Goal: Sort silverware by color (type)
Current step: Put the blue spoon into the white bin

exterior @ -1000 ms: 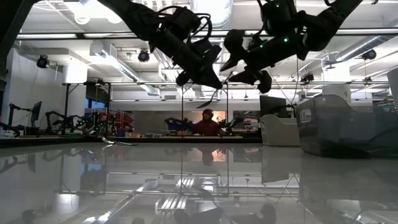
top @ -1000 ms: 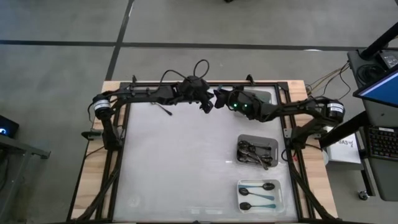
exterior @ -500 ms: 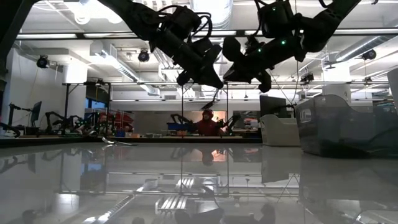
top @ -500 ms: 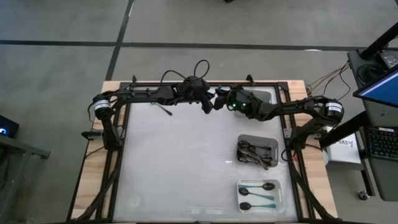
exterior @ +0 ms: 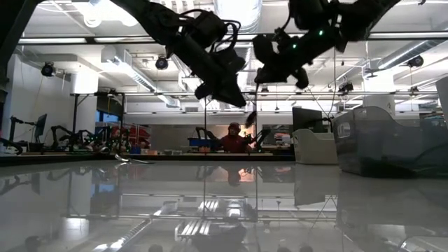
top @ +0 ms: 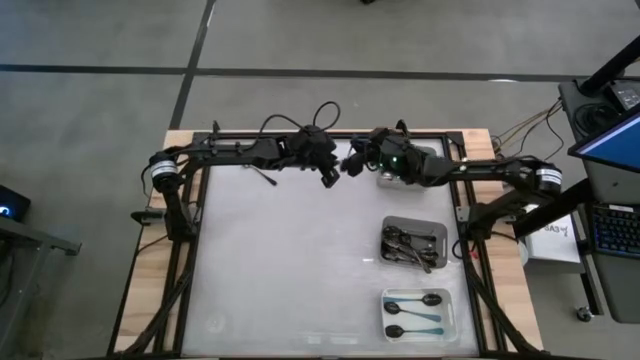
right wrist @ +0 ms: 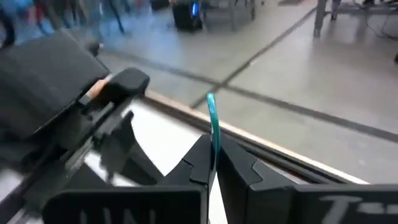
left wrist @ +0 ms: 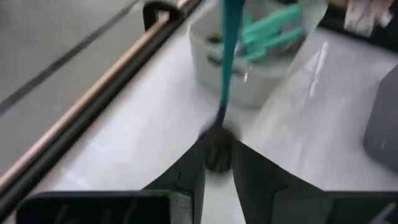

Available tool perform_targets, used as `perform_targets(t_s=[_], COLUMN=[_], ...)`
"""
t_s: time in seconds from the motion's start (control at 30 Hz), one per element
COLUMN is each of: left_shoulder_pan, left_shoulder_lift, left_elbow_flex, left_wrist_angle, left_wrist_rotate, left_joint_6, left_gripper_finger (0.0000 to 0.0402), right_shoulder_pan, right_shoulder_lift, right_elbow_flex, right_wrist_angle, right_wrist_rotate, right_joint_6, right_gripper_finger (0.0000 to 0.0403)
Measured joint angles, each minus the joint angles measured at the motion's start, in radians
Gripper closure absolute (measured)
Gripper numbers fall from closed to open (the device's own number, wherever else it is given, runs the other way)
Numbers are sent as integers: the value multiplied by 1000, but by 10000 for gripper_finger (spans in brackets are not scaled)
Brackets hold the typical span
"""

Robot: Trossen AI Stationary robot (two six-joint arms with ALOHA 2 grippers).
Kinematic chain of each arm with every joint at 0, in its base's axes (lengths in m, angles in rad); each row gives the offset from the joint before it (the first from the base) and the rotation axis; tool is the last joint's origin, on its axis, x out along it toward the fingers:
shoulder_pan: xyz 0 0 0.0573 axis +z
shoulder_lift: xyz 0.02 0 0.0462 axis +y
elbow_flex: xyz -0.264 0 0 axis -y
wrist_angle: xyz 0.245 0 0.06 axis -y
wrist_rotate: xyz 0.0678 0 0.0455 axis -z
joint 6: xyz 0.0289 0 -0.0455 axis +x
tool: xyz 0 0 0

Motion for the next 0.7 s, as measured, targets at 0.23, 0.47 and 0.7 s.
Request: perform_targets(t_s=[0.23, 0.47, 0.7], left_shoulder_pan=[0, 0, 0], left_shoulder_lift=[0, 0, 0], left_elbow_flex=[0, 0, -1], left_wrist_angle=[-135, -149, -150], left_wrist_rotate=[0, -1, -1], left_joint_6=[25, 43, 49], left_gripper_finger=[334, 333, 333], right_shoulder_pan=[4, 147, 420], right_shoulder_lift=[-130, -136, -134], right_elbow_flex=[259, 448, 466], right_wrist_angle=[-775, -1298, -1449], right_wrist_rotate=[-243, -440, -533], right_joint_6=[-13, 200, 454], right_gripper_finger=[394, 394, 394])
